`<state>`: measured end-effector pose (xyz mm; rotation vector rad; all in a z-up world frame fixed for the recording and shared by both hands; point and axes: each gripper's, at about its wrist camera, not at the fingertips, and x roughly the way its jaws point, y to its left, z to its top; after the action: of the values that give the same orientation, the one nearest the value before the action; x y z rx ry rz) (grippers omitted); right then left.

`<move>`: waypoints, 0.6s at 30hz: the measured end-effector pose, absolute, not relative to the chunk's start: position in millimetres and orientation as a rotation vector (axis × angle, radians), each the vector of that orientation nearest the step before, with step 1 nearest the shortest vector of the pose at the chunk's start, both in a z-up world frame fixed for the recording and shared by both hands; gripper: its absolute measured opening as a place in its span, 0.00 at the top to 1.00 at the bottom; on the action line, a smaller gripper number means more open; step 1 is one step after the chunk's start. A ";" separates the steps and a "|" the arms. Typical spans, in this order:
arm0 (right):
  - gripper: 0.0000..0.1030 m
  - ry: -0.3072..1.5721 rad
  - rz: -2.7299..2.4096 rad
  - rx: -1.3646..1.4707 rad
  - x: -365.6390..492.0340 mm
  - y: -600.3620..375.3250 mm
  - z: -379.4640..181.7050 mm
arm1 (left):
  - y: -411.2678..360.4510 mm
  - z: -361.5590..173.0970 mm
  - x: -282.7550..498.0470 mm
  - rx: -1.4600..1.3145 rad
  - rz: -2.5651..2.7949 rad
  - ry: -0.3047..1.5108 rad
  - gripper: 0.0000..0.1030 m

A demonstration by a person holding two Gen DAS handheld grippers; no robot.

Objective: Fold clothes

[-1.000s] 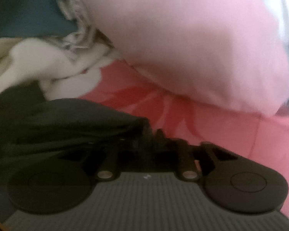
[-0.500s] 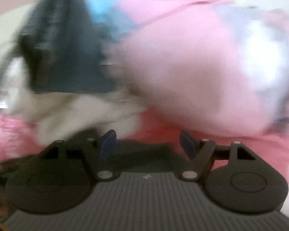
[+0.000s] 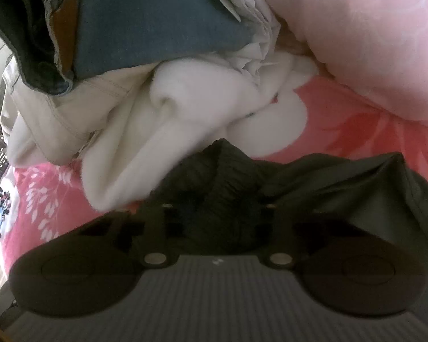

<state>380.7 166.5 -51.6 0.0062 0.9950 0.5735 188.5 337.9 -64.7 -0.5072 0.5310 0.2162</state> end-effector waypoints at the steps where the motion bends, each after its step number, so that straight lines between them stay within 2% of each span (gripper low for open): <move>1: 0.86 0.989 0.577 0.006 379.4 167.5 -50.8 | 338.0 -64.3 187.7 -0.507 0.213 0.527 0.45; 3: 0.91 0.966 0.583 -0.004 375.1 169.2 -46.0 | 337.4 -63.5 185.5 -0.504 0.208 0.517 0.45; 11: 0.95 0.860 0.629 0.018 363.8 177.8 -14.1 | 331.4 -55.8 178.8 -0.465 0.188 0.462 0.44; 18: 0.94 0.877 0.647 0.025 376.0 191.5 -36.1 | 325.2 -59.7 183.9 -0.428 0.179 0.490 0.42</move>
<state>376.0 191.5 -36.1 0.0251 0.8768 0.6468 183.9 325.2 -59.7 -0.4276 0.4903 0.1792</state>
